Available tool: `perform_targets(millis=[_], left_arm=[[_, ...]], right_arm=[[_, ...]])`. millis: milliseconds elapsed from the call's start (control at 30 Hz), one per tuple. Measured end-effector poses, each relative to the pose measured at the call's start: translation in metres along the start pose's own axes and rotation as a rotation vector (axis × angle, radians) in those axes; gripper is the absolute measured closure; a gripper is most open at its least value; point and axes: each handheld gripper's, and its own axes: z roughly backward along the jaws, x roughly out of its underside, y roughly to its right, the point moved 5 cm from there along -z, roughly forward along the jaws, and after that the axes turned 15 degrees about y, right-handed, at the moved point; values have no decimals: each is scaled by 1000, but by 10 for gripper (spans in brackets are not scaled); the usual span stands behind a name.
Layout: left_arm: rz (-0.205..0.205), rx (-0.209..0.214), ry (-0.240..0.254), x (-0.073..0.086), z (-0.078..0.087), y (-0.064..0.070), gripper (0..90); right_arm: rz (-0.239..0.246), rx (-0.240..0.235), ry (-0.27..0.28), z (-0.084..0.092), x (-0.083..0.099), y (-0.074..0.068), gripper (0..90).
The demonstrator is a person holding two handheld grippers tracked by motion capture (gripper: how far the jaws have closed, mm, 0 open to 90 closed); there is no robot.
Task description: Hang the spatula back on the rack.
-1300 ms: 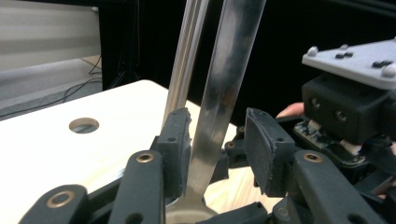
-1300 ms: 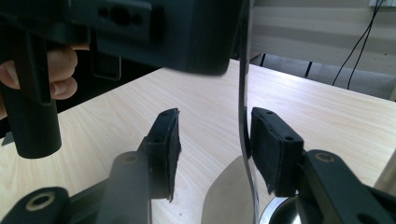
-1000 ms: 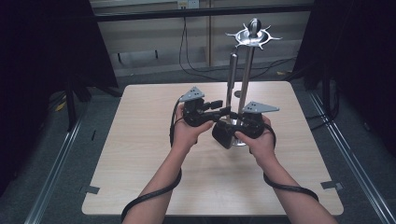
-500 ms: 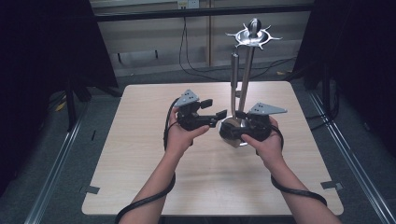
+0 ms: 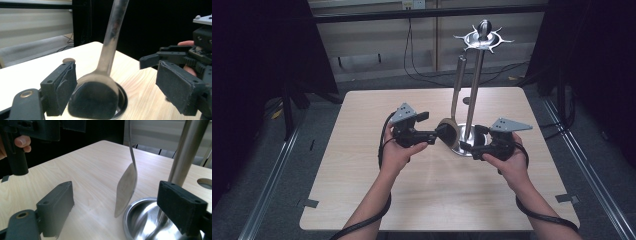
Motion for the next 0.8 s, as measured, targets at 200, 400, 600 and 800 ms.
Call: perform_targets(millis=[200,400,600,800], left_arm=[[-1,-12,-17,6,13,-3,151],[-9,-34,-34,15,26,-6,143],[-2,-46,-43,28,36,-8,139],[-9,-58,-90,39,48,-12,135]], right_arm=[[21,-6,-26,15,8,1,97],[18,-5,-45,31,18,4,88],[24,0,-51,42,24,4,84],[53,-1,-70,51,29,4,80]])
